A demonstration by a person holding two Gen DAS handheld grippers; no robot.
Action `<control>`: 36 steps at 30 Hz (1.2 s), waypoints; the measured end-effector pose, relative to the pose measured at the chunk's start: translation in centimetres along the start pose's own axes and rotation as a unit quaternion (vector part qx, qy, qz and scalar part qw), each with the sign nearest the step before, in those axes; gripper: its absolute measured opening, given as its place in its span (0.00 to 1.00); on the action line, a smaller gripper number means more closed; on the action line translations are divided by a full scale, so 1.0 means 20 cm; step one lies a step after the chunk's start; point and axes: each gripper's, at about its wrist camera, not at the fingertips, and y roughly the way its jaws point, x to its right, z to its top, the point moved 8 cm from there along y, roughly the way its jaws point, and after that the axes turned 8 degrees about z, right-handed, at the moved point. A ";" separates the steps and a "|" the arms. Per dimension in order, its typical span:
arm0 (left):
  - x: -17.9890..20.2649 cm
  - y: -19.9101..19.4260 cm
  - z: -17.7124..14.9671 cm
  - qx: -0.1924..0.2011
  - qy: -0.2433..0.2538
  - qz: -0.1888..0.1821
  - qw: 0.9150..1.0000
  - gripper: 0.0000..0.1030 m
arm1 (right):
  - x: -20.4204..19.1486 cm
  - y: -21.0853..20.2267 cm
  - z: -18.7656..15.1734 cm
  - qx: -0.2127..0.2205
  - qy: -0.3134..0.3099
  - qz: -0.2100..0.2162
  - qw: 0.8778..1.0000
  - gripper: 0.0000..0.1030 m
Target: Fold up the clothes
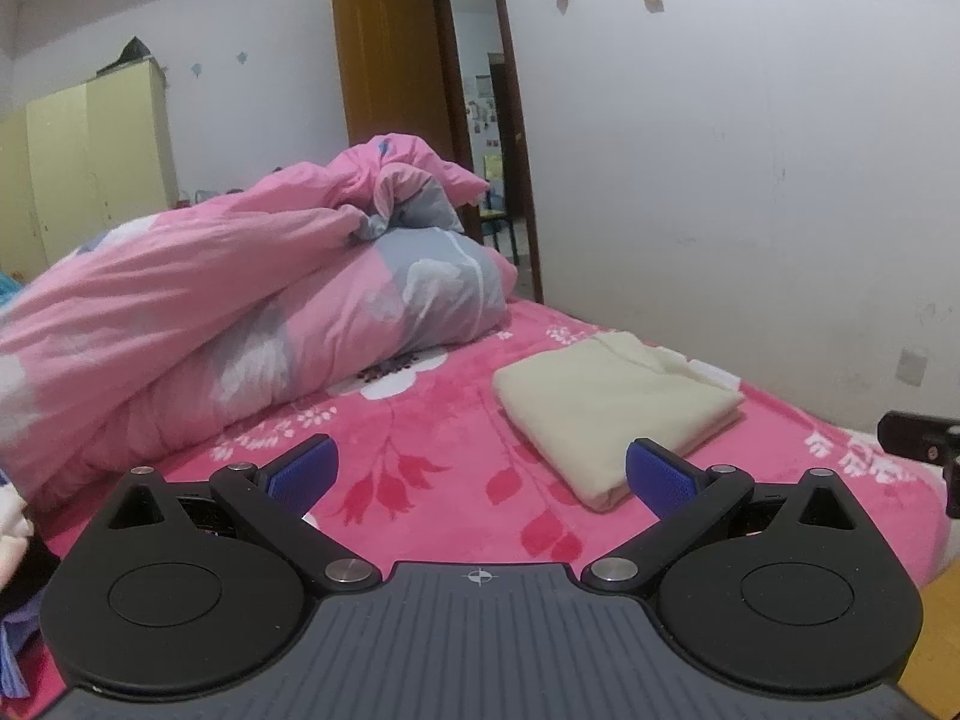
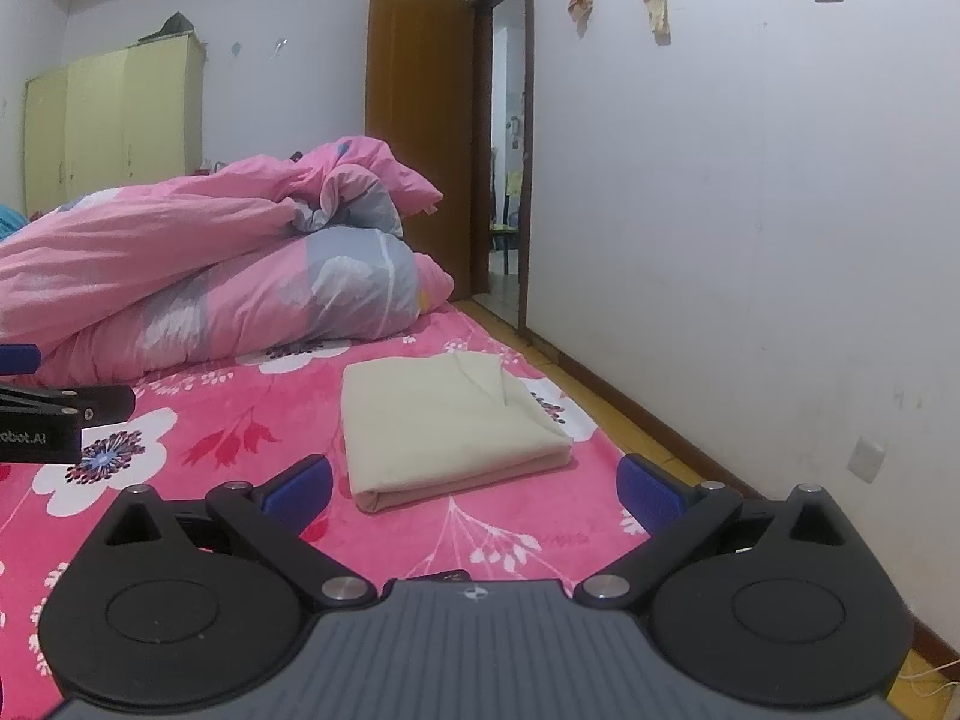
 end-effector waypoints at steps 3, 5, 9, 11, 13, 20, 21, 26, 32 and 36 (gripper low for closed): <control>0.00 0.00 -0.02 -0.007 -0.006 -0.004 1.000 1.00 | -0.02 0.00 0.00 -0.002 -0.003 0.002 1.000 1.00; -0.01 0.00 -0.03 -0.011 -0.013 -0.007 1.000 1.00 | -0.04 0.00 0.00 -0.005 -0.003 0.004 1.000 1.00; -0.03 -0.01 -0.05 -0.016 -0.023 -0.003 1.000 1.00 | -0.08 0.01 -0.01 -0.012 -0.007 0.007 1.000 1.00; -0.04 -0.02 -0.06 -0.014 -0.025 -0.001 1.000 1.00 | -0.09 0.01 -0.02 -0.016 -0.011 0.005 1.000 1.00; -0.05 -0.03 -0.06 -0.013 -0.027 0.002 1.000 1.00 | -0.10 0.02 -0.03 -0.019 -0.014 0.003 1.000 1.00; -0.07 -0.02 -0.10 -0.032 -0.043 0.003 0.999 1.00 | -0.12 0.03 -0.06 -0.027 -0.019 0.000 0.999 1.00; -0.07 -0.01 -0.11 -0.035 -0.043 0.005 0.998 1.00 | -0.13 0.03 -0.06 -0.029 -0.020 0.000 0.999 1.00; -0.08 0.00 -0.13 -0.048 -0.048 0.004 0.998 1.00 | -0.16 0.06 -0.07 -0.038 -0.027 -0.002 0.999 1.00; -0.09 0.01 -0.15 -0.058 -0.056 0.002 0.997 1.00 | -0.20 0.10 -0.09 -0.047 -0.027 0.002 0.999 1.00; -0.09 0.02 -0.16 -0.061 -0.057 -0.003 0.997 1.00 | -0.22 0.12 -0.10 -0.051 -0.031 0.004 0.998 1.00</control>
